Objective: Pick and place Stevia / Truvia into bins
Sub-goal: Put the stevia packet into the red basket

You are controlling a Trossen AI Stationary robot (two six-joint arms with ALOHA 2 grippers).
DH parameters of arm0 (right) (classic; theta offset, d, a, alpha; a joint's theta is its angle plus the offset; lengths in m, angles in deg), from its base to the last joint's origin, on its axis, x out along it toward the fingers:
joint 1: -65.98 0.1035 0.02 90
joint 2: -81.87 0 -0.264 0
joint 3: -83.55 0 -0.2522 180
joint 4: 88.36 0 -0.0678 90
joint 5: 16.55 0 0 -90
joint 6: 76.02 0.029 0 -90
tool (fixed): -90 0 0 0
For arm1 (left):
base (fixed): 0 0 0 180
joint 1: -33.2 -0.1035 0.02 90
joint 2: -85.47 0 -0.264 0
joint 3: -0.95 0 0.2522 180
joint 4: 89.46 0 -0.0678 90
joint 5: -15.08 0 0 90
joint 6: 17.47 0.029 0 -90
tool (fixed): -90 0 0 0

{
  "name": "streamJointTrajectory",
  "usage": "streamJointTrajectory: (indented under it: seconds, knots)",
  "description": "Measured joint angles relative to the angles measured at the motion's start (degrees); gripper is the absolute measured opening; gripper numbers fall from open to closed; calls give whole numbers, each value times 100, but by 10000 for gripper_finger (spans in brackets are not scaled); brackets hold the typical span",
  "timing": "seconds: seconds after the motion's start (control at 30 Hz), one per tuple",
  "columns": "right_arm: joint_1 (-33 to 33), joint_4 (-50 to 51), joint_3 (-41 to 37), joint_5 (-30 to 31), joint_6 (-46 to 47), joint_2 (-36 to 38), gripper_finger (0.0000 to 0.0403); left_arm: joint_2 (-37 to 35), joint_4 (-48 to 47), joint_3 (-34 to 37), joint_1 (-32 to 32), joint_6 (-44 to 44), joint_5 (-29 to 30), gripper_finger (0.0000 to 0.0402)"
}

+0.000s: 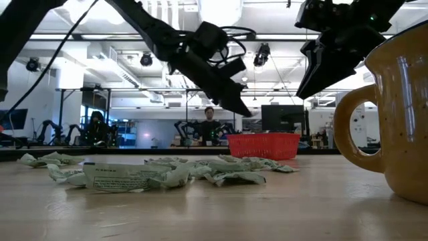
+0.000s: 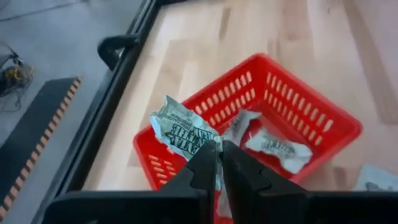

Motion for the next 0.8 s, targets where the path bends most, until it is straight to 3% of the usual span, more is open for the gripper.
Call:
streamJointTrajectory:
  seconds: [0.17,0.43,0.6,0.8]
  knots:
    - [0,-12,-22,0,4,0,61,60,-172,-176,-3,68,-21,30]
    - [0,-106,-79,0,34,2,57,43,-227,-170,-10,145,-18,120]
    - [0,-934,-258,-2,-194,4,61,-207,-1135,-167,71,142,-24,148]
    - [-14,-1527,-346,-9,-533,-17,59,-721,-2395,-12,268,-130,-28,151]
